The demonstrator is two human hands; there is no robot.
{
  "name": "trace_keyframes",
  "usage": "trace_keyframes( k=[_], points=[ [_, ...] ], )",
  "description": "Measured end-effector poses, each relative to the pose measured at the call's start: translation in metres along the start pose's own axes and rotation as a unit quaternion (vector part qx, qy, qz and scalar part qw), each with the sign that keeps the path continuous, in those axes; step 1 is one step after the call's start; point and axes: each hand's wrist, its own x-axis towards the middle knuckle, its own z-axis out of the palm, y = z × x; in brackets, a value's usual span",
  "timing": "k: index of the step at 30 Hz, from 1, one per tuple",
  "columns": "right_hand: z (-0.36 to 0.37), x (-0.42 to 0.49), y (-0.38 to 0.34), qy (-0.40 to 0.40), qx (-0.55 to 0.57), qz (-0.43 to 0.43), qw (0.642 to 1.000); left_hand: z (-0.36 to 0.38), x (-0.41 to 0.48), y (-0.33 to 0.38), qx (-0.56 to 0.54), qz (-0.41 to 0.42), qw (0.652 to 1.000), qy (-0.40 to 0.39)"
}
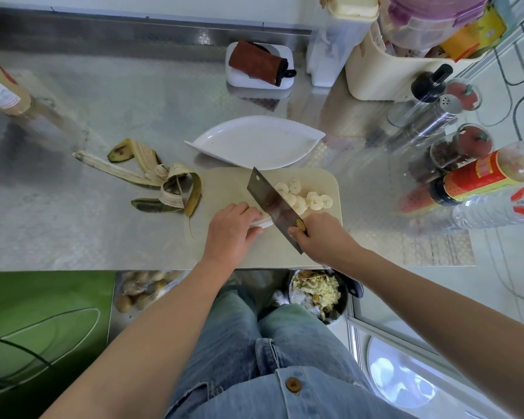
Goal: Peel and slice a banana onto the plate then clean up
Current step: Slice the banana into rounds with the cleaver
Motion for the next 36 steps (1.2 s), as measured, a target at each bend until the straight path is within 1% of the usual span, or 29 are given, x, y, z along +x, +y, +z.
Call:
trace_keyframes(
  k=[8, 14, 19, 22, 30, 36],
  points=[
    [0.025, 0.006, -0.005, 0.010, 0.012, 0.010, 1.000, 0.002, 0.000, -0.002, 0.001, 0.001, 1.000, 0.001],
    [0.004, 0.003, -0.005, 0.033, 0.035, -0.011, 0.999, 0.002, 0.000, -0.002, -0.007, 0.002, 1.000, 0.000],
    [-0.009, -0.002, -0.004, 0.007, -0.003, -0.015, 1.000, 0.002, 0.001, -0.003, 0.002, 0.004, 1.000, 0.002],
    [-0.007, -0.002, -0.004, 0.005, -0.014, -0.014, 1.000, 0.002, 0.001, -0.003, 0.004, 0.004, 1.000, 0.004],
    [-0.003, -0.004, -0.006, 0.013, -0.007, -0.001, 1.000, 0.001, 0.001, -0.002, -0.001, 0.003, 1.000, 0.006],
    [0.014, 0.001, -0.010, -0.003, -0.011, 0.006, 1.000, 0.001, 0.001, -0.001, -0.009, 0.001, 1.000, 0.006]
  ],
)
